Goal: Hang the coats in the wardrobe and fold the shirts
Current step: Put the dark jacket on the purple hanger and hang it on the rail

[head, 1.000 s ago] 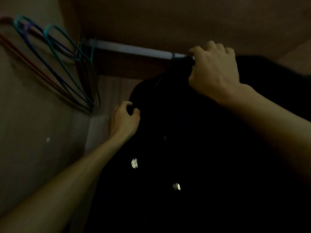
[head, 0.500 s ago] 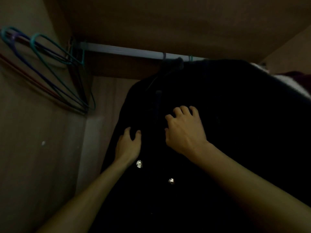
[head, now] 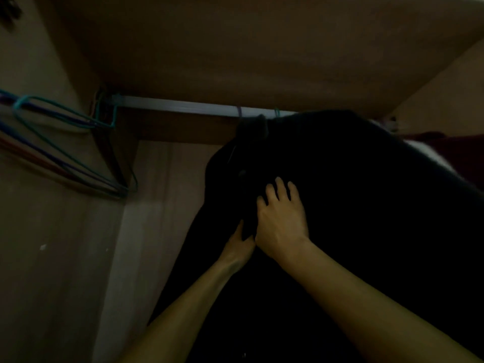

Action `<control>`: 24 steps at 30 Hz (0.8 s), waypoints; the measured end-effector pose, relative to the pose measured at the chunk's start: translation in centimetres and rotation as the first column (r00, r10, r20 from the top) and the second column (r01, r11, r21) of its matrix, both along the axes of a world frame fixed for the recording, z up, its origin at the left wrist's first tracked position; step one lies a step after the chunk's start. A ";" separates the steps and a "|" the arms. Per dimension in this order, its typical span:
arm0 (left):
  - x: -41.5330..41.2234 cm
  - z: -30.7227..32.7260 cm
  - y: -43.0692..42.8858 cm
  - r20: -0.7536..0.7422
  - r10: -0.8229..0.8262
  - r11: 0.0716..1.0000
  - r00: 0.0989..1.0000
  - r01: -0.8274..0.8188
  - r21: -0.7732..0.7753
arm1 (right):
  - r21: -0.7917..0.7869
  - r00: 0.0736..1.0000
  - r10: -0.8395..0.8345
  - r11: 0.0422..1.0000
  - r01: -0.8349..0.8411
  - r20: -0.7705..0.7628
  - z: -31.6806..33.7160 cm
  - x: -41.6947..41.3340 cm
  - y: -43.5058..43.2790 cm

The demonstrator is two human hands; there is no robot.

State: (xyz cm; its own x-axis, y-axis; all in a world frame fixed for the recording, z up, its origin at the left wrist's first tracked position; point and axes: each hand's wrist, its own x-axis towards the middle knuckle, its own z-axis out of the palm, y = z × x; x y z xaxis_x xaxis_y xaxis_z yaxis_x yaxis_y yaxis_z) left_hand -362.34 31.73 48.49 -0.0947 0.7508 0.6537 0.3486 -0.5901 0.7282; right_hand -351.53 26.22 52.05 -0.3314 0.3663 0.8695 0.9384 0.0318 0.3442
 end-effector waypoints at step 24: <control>-3.5 -0.3 -7.4 -0.092 0.347 0.938 0.933 -0.343 0.054 | 0.008 0.940 0.294 0.955 -0.297 -0.174 -2.5 -1.0 -4.4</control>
State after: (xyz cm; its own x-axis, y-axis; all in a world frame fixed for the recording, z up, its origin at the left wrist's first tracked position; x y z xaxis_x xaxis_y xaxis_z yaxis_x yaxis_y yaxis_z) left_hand -365.81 24.33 48.18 -0.2772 0.6588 0.6993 0.6045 -0.4462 0.6600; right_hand -352.51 21.85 49.52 -0.2741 0.2909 0.9166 0.9305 0.3212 0.1763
